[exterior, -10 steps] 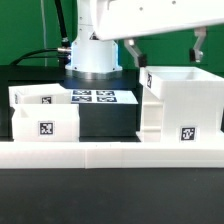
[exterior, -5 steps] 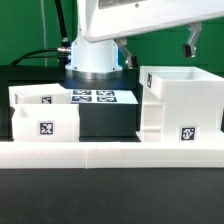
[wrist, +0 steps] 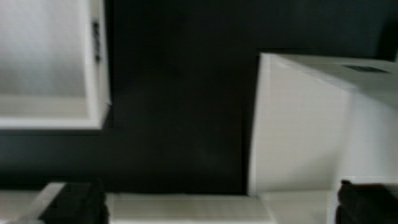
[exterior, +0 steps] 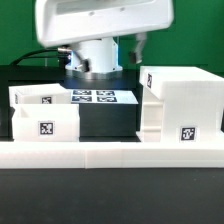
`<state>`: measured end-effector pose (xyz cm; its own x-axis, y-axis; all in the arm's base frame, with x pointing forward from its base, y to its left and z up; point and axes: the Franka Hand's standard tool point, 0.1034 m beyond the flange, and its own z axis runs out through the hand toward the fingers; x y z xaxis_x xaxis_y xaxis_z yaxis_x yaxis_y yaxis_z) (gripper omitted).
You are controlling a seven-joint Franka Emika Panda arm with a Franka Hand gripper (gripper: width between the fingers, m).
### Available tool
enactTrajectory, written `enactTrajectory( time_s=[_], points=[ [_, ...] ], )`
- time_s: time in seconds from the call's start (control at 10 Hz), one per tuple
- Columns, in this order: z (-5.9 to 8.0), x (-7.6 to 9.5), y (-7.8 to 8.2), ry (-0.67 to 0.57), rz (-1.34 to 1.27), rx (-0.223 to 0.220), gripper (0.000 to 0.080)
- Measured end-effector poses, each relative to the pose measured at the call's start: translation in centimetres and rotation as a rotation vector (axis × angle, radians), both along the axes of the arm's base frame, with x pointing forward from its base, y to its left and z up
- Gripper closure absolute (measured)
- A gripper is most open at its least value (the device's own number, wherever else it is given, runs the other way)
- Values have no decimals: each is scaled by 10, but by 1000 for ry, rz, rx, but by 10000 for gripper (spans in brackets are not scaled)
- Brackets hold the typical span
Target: Assemble drawer
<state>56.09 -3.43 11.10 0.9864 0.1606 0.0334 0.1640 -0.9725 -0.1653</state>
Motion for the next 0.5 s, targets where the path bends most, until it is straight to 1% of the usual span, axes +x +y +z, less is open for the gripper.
enactTrajectory(
  time_s=[0.1,0.3,0.5],
  points=[
    [-6,-3,-14,4,-5,7,151],
    [-5,-2,-8,5,-12,7,151],
    [-7,-2,-8,8,-11,7,151]
  ],
)
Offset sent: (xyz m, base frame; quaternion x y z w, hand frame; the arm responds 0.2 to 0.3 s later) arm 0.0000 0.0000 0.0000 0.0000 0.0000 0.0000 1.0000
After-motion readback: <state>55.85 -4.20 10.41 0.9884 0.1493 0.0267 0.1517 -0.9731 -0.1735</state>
